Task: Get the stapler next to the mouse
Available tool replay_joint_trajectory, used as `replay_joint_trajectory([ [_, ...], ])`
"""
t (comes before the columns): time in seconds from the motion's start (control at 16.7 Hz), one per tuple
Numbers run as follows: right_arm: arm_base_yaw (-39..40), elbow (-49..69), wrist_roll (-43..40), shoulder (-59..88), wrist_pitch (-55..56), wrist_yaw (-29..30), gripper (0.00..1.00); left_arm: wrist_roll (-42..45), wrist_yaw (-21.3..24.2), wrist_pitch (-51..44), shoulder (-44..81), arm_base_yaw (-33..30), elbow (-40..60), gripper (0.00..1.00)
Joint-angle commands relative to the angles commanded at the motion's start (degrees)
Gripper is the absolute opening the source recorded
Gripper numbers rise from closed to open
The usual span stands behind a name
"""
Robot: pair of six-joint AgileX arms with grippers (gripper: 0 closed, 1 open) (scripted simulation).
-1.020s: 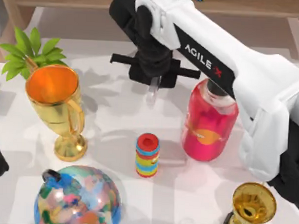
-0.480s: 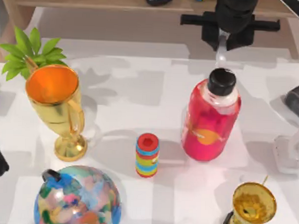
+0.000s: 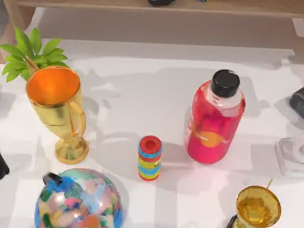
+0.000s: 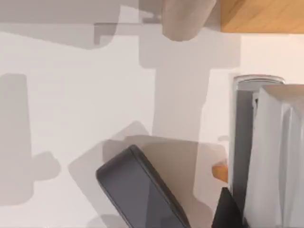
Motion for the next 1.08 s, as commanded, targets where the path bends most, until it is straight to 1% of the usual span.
replay_joint_trajectory([
  [0.3,-18.32,-16.25,-17.32,-6.57,10.93,-4.63,0.0,0.0,0.0,0.0,0.0,0.0,0.0,1.0],
  [0.54,-28.21,-28.36,-27.22,-5.43,18.0,-7.35,0.0,0.0,0.0,0.0,0.0,0.0,0.0,1.0],
  [0.78,-32.55,-35.15,-31.81,-3.21,21.51,-8.72,0.0,0.0,0.0,0.0,0.0,0.0,0.0,1.0],
  [1.08,-32.53,-35.47,-31.91,-3.2,21.55,-8.7,0.0,0.0,0.0,0.0,0.0,0.0,0.0,1.0],
])
